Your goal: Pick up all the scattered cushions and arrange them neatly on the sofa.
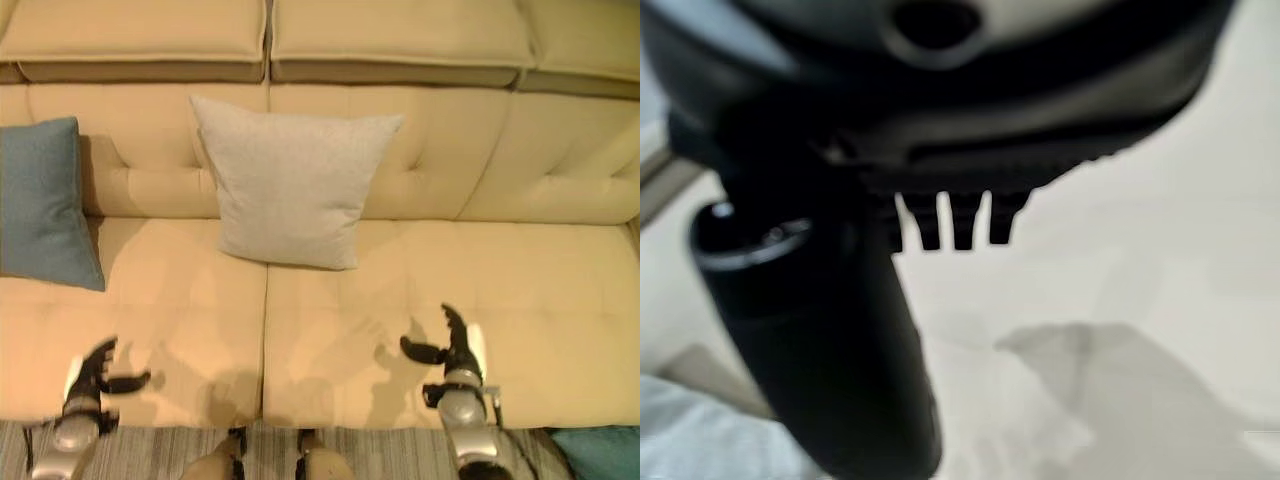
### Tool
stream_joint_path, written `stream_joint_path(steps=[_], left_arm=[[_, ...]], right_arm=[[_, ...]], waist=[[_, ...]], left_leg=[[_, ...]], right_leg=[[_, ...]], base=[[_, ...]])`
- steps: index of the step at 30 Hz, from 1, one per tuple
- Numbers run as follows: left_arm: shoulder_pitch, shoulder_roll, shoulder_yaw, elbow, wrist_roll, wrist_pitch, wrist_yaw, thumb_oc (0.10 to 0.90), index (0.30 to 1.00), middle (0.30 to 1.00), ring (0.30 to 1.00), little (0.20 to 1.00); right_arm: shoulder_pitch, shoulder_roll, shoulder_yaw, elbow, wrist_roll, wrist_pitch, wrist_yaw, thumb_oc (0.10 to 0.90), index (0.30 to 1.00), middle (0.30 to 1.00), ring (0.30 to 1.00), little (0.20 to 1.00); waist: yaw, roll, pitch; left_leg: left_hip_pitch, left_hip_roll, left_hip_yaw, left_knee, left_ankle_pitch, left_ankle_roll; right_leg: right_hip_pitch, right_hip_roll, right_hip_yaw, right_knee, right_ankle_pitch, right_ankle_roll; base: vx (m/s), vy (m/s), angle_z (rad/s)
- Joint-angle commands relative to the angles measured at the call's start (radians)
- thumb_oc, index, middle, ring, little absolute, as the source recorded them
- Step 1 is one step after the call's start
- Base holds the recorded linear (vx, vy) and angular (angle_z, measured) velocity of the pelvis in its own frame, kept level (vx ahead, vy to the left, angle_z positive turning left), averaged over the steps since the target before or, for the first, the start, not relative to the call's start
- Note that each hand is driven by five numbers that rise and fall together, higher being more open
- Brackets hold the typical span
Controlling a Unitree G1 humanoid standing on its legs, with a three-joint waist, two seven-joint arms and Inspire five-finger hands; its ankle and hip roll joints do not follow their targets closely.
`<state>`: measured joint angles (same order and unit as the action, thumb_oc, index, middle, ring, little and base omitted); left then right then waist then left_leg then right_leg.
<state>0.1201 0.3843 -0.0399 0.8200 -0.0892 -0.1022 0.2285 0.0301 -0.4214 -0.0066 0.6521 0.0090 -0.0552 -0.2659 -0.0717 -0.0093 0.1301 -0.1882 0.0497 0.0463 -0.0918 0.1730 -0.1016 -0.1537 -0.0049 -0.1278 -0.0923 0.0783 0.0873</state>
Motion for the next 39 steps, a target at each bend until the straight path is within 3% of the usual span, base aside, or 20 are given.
stream_joint_path(steps=[1,2,5,8,11,12,14,17,22,27,31,35,39], left_arm=[[-0.027,0.002,-0.017,0.057,0.063,-0.022,-0.020,0.800,0.900,0.900,0.900,0.900],[-0.029,-0.011,-0.022,0.090,0.070,-0.016,-0.024,0.800,0.900,0.900,0.900,0.900],[-0.046,-0.040,-0.043,0.168,0.083,-0.015,-0.033,0.800,0.900,0.900,0.900,0.900],[-0.047,-0.066,-0.055,0.216,0.091,-0.014,-0.036,0.800,0.900,0.900,0.900,0.900],[-0.050,-0.077,-0.066,0.228,0.093,-0.016,-0.041,0.800,0.900,0.900,0.900,0.900],[-0.061,-0.083,-0.081,0.224,0.088,-0.023,-0.042,0.800,0.900,0.900,0.900,0.900],[-0.091,-0.081,-0.119,0.212,0.103,-0.026,-0.041,0.800,0.900,0.900,0.900,0.900],[-0.125,-0.079,-0.136,0.215,0.111,-0.029,-0.035,0.800,0.900,0.900,0.900,0.900],[-0.153,-0.062,-0.141,0.268,0.133,-0.024,-0.027,0.800,0.900,0.900,0.900,0.900],[-0.144,-0.059,-0.130,0.326,0.141,-0.006,-0.025,0.800,0.900,0.900,0.900,0.900],[-0.128,-0.059,-0.126,0.371,0.150,0.009,-0.033,0.800,0.900,0.900,0.900,0.900],[-0.119,-0.065,-0.125,0.383,0.149,0.010,-0.033,0.800,0.900,0.900,0.900,0.900],[-0.133,-0.070,-0.132,0.372,0.141,0.010,-0.031,0.800,0.900,0.900,0.900,0.900]], right_arm=[[-0.002,-0.046,0.012,0.013,-0.040,-0.061,0.011,0.800,0.900,0.900,0.900,0.900],[-0.007,-0.043,0.027,0.035,-0.047,-0.060,0.009,0.800,0.900,0.900,0.900,0.900],[-0.028,-0.039,0.072,0.095,-0.072,-0.059,0.015,0.800,0.900,0.900,0.900,0.900],[-0.034,-0.037,0.102,0.146,-0.099,-0.053,0.023,0.800,0.900,0.900,0.900,0.900],[-0.038,-0.032,0.117,0.183,-0.107,-0.049,0.029,0.800,0.900,0.900,0.900,0.900],[-0.042,-0.027,0.128,0.222,-0.109,-0.043,0.036,0.800,0.900,0.900,0.900,0.900],[-0.057,-0.015,0.147,0.316,-0.123,-0.033,0.030,0.800,0.900,0.900,0.900,0.900],[-0.077,0.006,0.157,0.384,-0.125,-0.017,0.026,0.800,0.900,0.900,0.900,0.900],[-0.100,0.049,0.192,0.469,-0.147,0.006,0.030,0.800,0.900,0.900,0.900,0.900],[-0.102,0.066,0.194,0.509,-0.142,0.011,0.027,0.800,0.900,0.900,0.900,0.900],[-0.090,0.084,0.173,0.533,-0.113,0.006,0.028,0.800,0.900,0.900,0.900,0.900],[-0.086,0.091,0.164,0.534,-0.102,0.001,0.024,0.800,0.900,0.900,0.900,0.900],[-0.087,0.095,0.179,0.541,-0.098,0.006,0.030,0.800,0.900,0.900,0.900,0.900]], waist=[[0.011,-0.020,-0.102],[0.014,-0.028,-0.089],[0.020,-0.060,-0.052],[0.018,-0.063,-0.049],[0.009,-0.059,-0.060],[-0.002,-0.049,-0.068],[-0.018,-0.044,-0.075],[-0.021,-0.052,-0.065],[-0.008,-0.078,-0.034],[0.011,-0.071,-0.026],[0.032,-0.058,-0.055],[0.064,-0.069,-0.092],[0.054,-0.070,-0.109]], left_leg=[[0.053,-0.003,0.047,0.005,-0.122,0.000],[0.057,-0.003,0.051,0.042,-0.132,0.005],[0.029,-0.022,0.028,0.246,-0.262,0.015],[0.059,-0.027,-0.024,0.373,-0.306,0.017],[0.097,-0.027,-0.061,0.393,-0.307,0.012],[0.161,-0.031,-0.098,0.360,-0.308,0.009],[0.214,-0.054,-0.113,0.270,-0.367,0.028],[0.219,-0.089,-0.109,0.218,-0.402,0.057],[0.182,-0.125,-0.093,0.201,-0.368,0.081],[0.159,-0.121,-0.085,0.168,-0.316,0.102],[0.140,-0.104,-0.071,0.104,-0.258,0.107],[0.114,-0.100,-0.024,0.080,-0.236,0.095],[0.122,-0.084,-0.002,0.069,-0.226,0.077]], right_leg=[[0.012,-0.035,-0.007,0.005,-0.065,0.054],[0.026,-0.038,-0.006,0.005,-0.066,0.052],[0.030,-0.070,-0.008,0.005,-0.044,0.046],[0.026,-0.079,-0.003,0.005,-0.024,0.044],[0.017,-0.082,0.000,0.005,-0.008,0.046],[0.005,-0.076,0.006,0.005,0.017,0.047],[-0.033,-0.078,0.012,0.010,0.050,0.060],[-0.086,-0.100,0.015,0.013,0.085,0.086],[-0.140,-0.125,0.007,0.042,0.087,0.120],[-0.122,-0.125,0.013,0.183,0.026,0.090],[-0.033,-0.102,0.029,0.286,-0.061,0.068],[0.075,-0.110,-0.012,0.207,-0.084,0.067],[0.092,-0.082,0.022,0.121,-0.086,0.063]], base=[[-0.12,-0.046,0.11],[-0.22,-0.058,0.05],[-0.29,-0.007,0.01],[-0.18,0.051,-0.13],[-0.15,0.101,-0.11],[-0.23,0.196,0.03],[-0.29,0.246,0.08],[-0.24,0.180,-0.04],[-0.35,0.160,-0.11],[-0.25,0.071,-0.35],[-0.18,0.011,0.06],[-0.14,-0.062,-0.18],[-0.03,-0.118,-0.27]])
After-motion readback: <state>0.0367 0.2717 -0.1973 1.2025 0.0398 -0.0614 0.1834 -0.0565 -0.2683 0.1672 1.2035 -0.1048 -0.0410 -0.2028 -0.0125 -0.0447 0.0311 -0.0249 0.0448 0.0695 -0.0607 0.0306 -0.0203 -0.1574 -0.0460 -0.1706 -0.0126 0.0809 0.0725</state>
